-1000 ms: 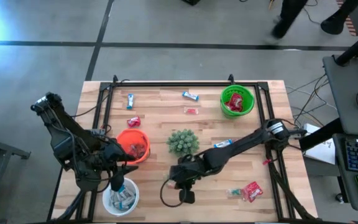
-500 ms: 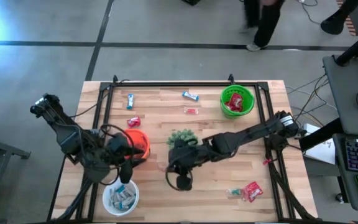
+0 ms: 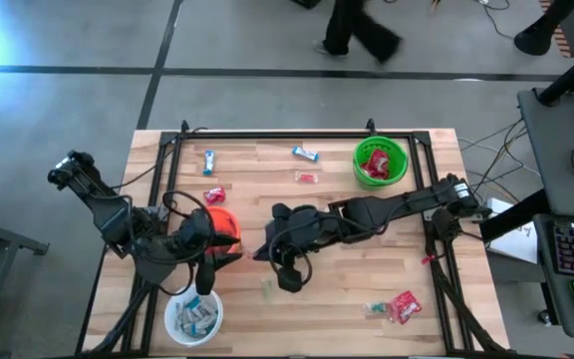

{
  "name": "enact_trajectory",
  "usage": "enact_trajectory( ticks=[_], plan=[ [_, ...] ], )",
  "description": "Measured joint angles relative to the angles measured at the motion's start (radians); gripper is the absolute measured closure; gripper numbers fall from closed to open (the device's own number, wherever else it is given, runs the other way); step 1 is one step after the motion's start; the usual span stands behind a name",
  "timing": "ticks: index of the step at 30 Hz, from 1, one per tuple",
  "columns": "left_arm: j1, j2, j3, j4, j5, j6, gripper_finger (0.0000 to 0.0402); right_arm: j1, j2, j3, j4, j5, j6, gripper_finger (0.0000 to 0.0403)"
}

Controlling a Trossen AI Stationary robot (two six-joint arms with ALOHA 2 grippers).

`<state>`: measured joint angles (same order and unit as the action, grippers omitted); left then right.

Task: Sort candy
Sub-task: Put the orange gummy into the orange bucket

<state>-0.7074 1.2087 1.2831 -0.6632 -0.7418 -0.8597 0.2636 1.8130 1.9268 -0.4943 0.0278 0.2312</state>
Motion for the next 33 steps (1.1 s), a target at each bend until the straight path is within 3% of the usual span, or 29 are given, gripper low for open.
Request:
enact_trajectory(
  ticks=[16,20,27,33],
  plan=[
    [0.029,0.0,0.0,0.081,0.054,0.127,0.0235,-0.014,0.0,0.01,0.007,-0.001,-0.007,0.0391],
    [0.048,0.0,0.0,0.104,0.11,0.166,0.0239,-0.018,0.0,0.01,0.014,-0.001,-0.007,0.0391],
    [0.075,0.015,0.0,0.12,0.157,0.216,0.0269,-0.02,0.0,0.01,0.012,-0.002,-0.007,0.0391],
    [0.077,0.032,0.0,0.117,0.168,0.244,0.0328,-0.02,0.0,0.011,0.007,-0.006,-0.007,0.039]
  ],
)
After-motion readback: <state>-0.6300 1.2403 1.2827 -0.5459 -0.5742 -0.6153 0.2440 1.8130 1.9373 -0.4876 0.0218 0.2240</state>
